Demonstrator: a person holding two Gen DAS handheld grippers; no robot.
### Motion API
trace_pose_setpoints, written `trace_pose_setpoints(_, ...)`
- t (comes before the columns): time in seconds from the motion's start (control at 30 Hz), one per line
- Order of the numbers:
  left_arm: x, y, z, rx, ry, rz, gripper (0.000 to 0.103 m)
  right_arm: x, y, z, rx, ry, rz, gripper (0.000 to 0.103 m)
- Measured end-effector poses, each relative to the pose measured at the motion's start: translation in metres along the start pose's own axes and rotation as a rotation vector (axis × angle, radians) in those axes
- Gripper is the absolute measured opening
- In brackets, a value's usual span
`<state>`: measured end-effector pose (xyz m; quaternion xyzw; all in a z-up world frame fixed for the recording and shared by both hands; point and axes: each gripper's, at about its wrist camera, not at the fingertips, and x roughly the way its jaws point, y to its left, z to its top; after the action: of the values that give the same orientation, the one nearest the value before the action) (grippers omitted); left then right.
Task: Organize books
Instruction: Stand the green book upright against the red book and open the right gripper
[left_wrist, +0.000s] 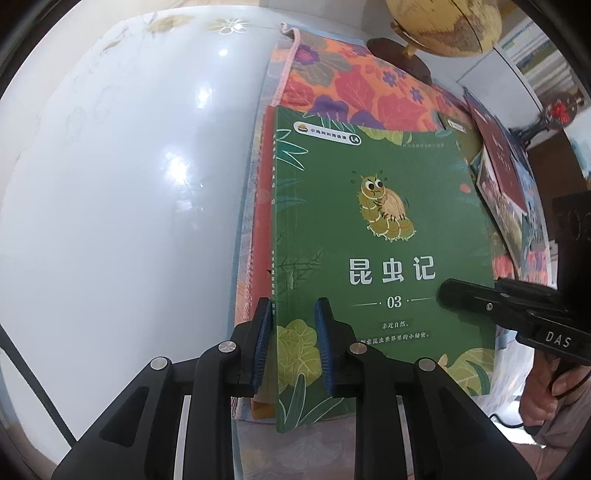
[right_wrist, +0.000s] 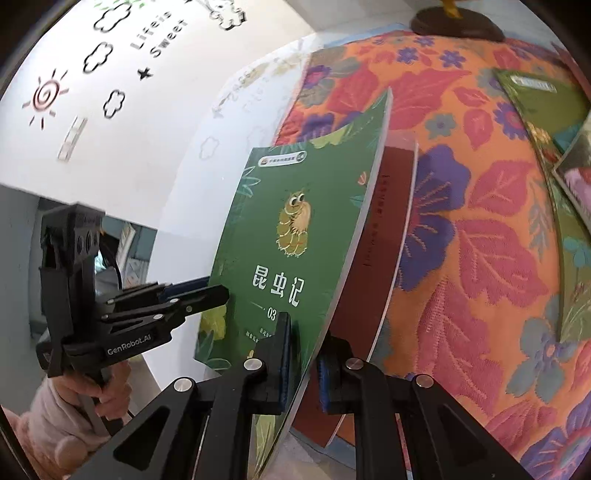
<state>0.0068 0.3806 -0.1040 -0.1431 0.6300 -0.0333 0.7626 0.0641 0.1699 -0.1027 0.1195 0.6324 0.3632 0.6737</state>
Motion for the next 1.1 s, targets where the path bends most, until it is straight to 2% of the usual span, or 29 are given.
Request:
trace_pose_setpoints(0.27,-0.004,0.020,0.002,-0.108,-0.018,-0.002,0.020,0.007,0.002,-0.003,0.045,0.016,0.004,0.013)
trace_pose_setpoints(0.5,-0.004,0.039,0.000,-0.195,-0.016,-0.037,0.021,0.010,-0.001,-0.005,0.063,0.026,-0.006,0.015)
trace_pose_setpoints(0.83,-0.002,0.034,0.002,-0.180,-0.008,-0.016,0.023,0.011,-0.003,-0.004,0.070,0.023,-0.011,0.016)
trace_pose_setpoints(1.0,-0.001,0.030,0.004,-0.155,0.000,0.018,0.025,0.009,-0.008,-0.001,0.101,0.039,-0.004,0.020)
trace_pose_setpoints(1.1,-0.001,0.027,0.005,-0.147,0.005,0.041,0.025,0.000,-0.010,0.000,0.092,0.036,-0.076,0.021)
